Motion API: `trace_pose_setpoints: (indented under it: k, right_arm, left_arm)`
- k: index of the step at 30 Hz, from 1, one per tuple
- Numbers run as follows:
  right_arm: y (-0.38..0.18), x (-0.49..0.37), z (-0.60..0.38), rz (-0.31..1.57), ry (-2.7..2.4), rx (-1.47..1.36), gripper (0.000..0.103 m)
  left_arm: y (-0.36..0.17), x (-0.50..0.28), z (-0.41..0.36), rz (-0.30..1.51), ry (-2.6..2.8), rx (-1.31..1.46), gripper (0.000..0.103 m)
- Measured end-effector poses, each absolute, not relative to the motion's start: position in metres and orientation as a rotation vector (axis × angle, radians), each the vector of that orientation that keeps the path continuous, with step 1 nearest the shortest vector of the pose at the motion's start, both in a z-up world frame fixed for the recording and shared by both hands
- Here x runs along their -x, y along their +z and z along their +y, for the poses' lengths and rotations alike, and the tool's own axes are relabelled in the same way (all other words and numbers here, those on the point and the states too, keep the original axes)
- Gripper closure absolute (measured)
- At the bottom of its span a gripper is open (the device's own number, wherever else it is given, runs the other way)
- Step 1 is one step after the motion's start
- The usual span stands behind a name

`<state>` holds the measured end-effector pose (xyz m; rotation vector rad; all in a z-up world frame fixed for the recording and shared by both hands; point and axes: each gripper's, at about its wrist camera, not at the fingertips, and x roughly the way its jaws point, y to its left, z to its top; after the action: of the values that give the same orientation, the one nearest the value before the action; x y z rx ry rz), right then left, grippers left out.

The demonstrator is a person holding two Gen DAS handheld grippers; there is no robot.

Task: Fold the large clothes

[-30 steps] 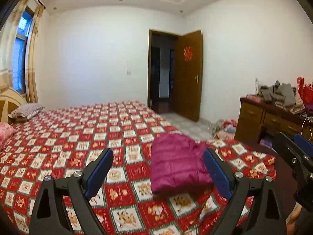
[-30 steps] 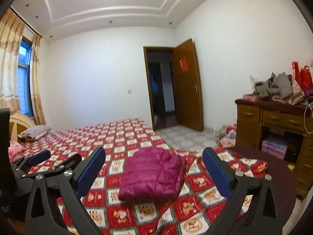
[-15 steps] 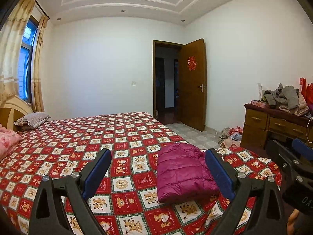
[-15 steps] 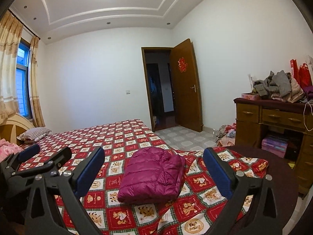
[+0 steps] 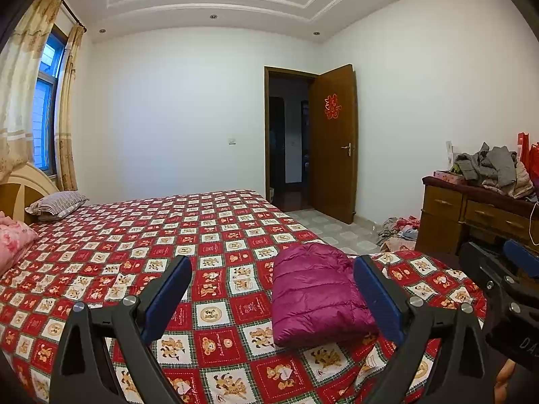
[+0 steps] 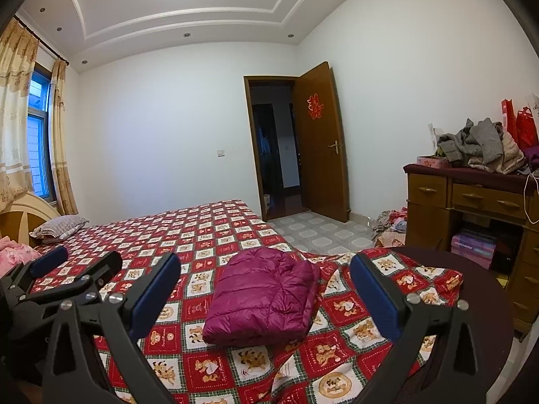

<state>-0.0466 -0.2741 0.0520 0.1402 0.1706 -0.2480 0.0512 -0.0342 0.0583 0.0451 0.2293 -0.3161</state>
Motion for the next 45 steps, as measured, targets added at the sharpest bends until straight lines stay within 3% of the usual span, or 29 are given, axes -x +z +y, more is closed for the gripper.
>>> trace_pose_setpoints:
  k: [45]
  right_arm:
    - [0.0528, 0.0449, -0.2786, 0.176, -0.246, -0.131, 0.001]
  left_arm:
    - [0.0592, -0.0543, -0.0326, 0.198, -0.206, -0.069, 0.006]
